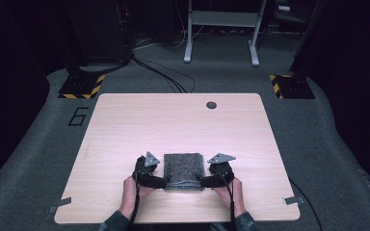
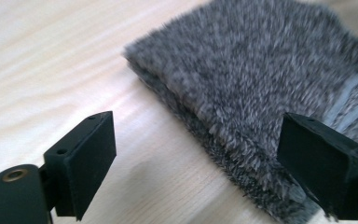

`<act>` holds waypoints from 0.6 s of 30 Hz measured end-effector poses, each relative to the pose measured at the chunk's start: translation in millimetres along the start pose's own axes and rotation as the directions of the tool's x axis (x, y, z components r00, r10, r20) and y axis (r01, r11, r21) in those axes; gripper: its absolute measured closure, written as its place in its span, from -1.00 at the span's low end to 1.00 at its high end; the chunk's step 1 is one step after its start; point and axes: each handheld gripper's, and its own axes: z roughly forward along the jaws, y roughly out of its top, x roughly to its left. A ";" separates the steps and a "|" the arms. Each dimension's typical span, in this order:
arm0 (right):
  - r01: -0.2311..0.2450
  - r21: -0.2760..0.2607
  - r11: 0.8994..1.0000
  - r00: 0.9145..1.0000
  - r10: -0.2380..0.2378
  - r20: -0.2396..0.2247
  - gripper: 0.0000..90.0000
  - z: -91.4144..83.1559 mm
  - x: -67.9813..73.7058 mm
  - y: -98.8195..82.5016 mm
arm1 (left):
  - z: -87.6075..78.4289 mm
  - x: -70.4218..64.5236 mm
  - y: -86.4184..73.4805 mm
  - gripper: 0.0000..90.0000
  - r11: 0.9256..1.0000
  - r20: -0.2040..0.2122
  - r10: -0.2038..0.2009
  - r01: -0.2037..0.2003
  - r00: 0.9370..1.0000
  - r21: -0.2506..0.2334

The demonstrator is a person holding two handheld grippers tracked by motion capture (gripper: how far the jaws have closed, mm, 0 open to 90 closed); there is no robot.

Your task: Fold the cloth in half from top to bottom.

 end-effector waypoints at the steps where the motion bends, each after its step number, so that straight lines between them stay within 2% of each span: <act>1: 0.005 -0.016 1.000 1.000 -0.005 -0.004 -0.61 -5.0 -0.7 1.6 | -4.9 1.7 1.3 -0.76 1.000 -0.006 0.006 -0.006 1.000 -0.009; 2: 0.007 -0.027 1.000 1.000 -0.007 -0.006 -0.61 -9.0 -1.1 2.6 | -9.5 2.4 2.2 -0.77 1.000 -0.008 -0.006 0.006 1.000 -0.029; 4: 0.007 -0.041 0.999 1.000 -0.008 -0.003 -0.64 -17.3 -2.6 3.3 | -18.8 5.6 3.3 -0.77 0.999 -0.017 -0.004 0.003 1.000 -0.036; 6: 0.001 -0.061 0.998 1.000 -0.001 0.008 -0.64 -29.0 -6.5 2.5 | -29.5 9.8 2.7 -0.78 0.998 -0.045 -0.006 0.004 0.999 -0.057; 10: -0.017 -0.089 0.996 0.999 0.020 0.031 -0.66 -51.2 -17.5 -4.4 | -46.5 22.4 -3.6 -0.80 0.998 -0.087 -0.018 0.012 0.996 -0.065; 12: -0.018 -0.097 0.995 0.999 0.023 0.044 -0.67 -60.6 -25.6 -10.8 | -53.6 31.1 -10.2 -0.80 0.997 -0.110 -0.032 0.024 0.993 -0.074; 14: -0.017 -0.095 0.995 0.996 0.025 0.087 -0.66 -67.8 -33.6 -18.7 | -58.9 40.0 -18.4 -0.81 0.996 -0.125 -0.056 0.048 0.991 -0.069; 15: -0.020 -0.090 0.996 0.995 0.029 0.092 -0.67 -70.0 -37.3 -21.9 | -61.2 45.8 -24.2 -0.81 0.996 -0.133 -0.071 0.063 0.989 -0.063; 18: -0.048 -0.075 0.996 0.989 0.058 0.138 -0.68 -75.8 -53.6 -36.1 | -63.4 57.5 -38.9 -0.83 0.994 -0.169 -0.107 0.100 0.980 -0.050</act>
